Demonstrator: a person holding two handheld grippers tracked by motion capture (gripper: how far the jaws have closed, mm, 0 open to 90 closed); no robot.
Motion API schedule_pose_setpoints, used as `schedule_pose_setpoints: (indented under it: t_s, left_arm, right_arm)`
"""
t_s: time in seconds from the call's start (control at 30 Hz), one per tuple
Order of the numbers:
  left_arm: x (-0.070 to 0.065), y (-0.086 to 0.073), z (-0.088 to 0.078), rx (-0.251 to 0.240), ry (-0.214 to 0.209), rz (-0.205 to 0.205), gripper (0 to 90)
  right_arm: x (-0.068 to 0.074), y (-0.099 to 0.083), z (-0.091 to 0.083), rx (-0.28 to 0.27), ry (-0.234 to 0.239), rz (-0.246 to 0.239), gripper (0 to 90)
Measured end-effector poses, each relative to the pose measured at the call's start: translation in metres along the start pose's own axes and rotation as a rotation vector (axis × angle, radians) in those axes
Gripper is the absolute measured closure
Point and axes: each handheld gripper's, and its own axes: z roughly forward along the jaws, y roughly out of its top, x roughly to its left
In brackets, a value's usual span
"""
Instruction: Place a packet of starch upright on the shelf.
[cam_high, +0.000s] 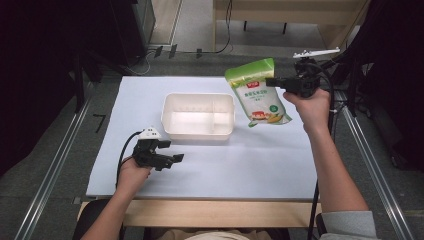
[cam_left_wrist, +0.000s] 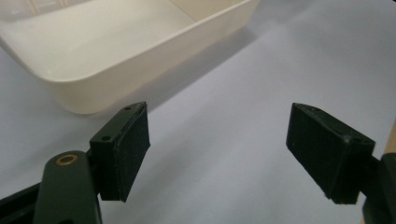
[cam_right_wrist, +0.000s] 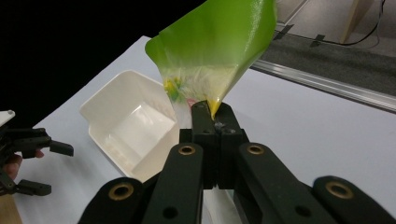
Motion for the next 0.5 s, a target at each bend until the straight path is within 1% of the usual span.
schedule_pose_setpoints:
  t_s: [0.2,0.5]
  left_arm:
    - [0.0,0.001,0.001,-0.007,-0.005,0.0,22.0]
    - [0.0,0.002,0.002,-0.007,-0.011,0.001,22.0]
  right_arm:
    - [0.01,0.016,0.0,0.015,-0.029,-0.036,90.0]
    - [0.024,0.043,-0.004,0.008,-0.037,-0.06,90.0]
